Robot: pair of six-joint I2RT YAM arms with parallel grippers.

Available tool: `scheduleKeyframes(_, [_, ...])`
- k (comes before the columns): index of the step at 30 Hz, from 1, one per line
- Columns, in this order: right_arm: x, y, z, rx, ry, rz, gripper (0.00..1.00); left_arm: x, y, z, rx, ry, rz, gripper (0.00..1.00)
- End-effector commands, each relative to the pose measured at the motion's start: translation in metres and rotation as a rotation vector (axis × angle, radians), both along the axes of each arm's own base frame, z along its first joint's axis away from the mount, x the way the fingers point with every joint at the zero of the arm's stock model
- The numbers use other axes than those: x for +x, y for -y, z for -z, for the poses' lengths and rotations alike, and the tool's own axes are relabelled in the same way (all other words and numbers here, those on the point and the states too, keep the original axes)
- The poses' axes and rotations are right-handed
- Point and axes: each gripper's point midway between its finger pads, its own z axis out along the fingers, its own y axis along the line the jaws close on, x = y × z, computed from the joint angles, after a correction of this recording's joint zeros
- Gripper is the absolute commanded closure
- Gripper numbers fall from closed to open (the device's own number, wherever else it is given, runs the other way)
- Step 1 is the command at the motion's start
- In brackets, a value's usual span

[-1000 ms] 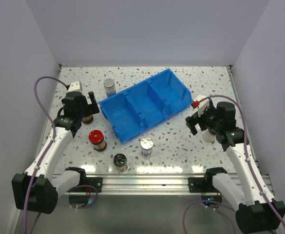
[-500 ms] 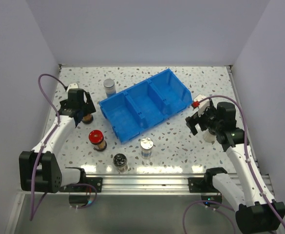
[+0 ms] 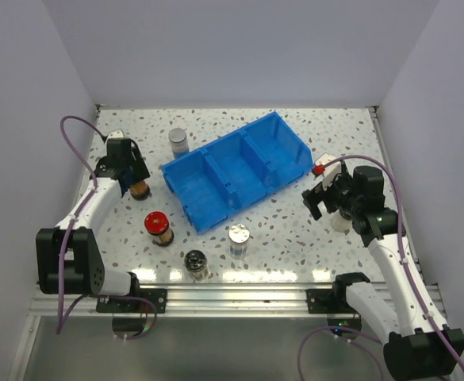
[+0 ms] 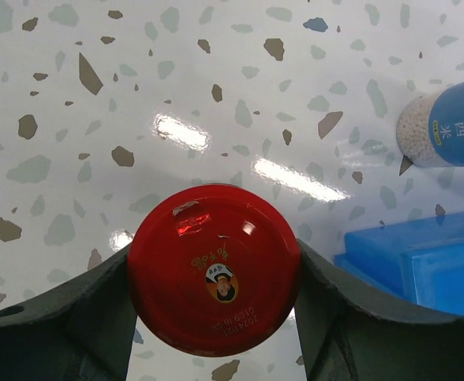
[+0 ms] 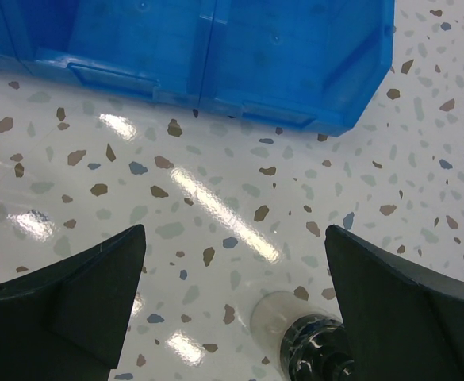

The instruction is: Organize the condiment bottles

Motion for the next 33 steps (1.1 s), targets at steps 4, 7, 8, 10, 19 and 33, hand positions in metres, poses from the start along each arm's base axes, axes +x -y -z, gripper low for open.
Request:
scheduleKeyframes(4, [0.003, -0.002, -0.012, -0.003, 0.041, -0.016, 0.01, 0.018, -0.008, -0.063, 0.032, 0.203, 0.039, 1.00])
scheduleKeyframes(7, [0.002, -0.003, -0.017, 0.003, 0.063, -0.024, 0.01, 0.014, -0.005, -0.105, 0.039, 0.330, 0.070, 1.00])
scheduleKeyframes(8, [0.001, -0.003, -0.016, 0.004, 0.061, -0.026, 0.01, 0.012, -0.002, -0.122, 0.041, 0.375, 0.084, 1.00])
scheduleKeyframes(10, [0.002, -0.003, -0.016, 0.003, 0.061, -0.024, 0.01, 0.012, 0.004, -0.140, 0.026, 0.421, 0.117, 1.00])
scheduleKeyframes(19, [0.002, -0.003, -0.015, 0.003, 0.060, -0.028, 0.01, 0.010, 0.055, -0.187, -0.089, 0.541, 0.365, 1.00])
scheduleKeyframes(33, [0.002, -0.003, -0.012, -0.002, 0.051, -0.025, 0.01, 0.019, 0.158, -0.191, -0.168, 0.500, 0.717, 1.00])
